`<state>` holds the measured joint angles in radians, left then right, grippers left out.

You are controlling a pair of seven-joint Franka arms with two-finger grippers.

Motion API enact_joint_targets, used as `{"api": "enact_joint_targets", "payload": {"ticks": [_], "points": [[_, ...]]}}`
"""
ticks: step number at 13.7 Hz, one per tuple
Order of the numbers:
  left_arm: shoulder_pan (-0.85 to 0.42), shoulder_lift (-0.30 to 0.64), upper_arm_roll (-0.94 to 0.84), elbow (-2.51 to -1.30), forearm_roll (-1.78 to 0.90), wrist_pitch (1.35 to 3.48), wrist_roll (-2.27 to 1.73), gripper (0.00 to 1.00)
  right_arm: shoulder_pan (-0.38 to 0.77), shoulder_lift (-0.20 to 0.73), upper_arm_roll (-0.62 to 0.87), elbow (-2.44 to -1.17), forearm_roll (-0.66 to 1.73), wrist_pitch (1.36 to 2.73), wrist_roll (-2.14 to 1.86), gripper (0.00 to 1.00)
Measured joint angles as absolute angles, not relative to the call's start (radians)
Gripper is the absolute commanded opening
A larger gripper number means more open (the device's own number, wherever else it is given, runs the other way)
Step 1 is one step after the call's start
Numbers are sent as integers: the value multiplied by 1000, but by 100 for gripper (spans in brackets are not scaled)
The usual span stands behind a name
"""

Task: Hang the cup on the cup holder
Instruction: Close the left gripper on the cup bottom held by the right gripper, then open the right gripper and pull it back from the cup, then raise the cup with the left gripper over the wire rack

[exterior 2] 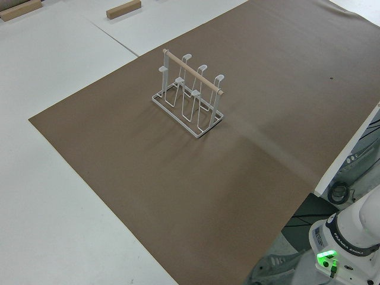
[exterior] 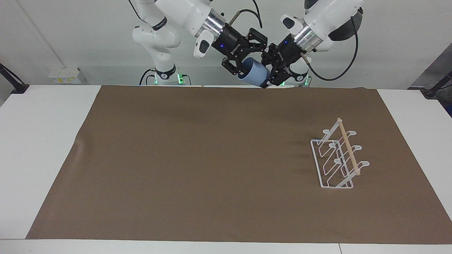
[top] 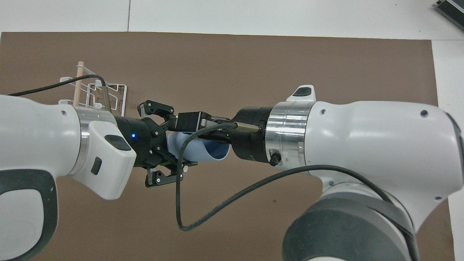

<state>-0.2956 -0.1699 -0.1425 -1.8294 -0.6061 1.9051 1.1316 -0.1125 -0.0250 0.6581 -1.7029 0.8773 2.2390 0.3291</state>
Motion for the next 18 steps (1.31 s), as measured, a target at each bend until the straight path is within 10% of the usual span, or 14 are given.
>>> {"api": "enact_joint_targets", "payload": {"ticks": [18], "points": [[-273,-136,-138,-1763,304,1646,1024,0,-238,-22,643,-1710,7,2078,-31,100]]}}
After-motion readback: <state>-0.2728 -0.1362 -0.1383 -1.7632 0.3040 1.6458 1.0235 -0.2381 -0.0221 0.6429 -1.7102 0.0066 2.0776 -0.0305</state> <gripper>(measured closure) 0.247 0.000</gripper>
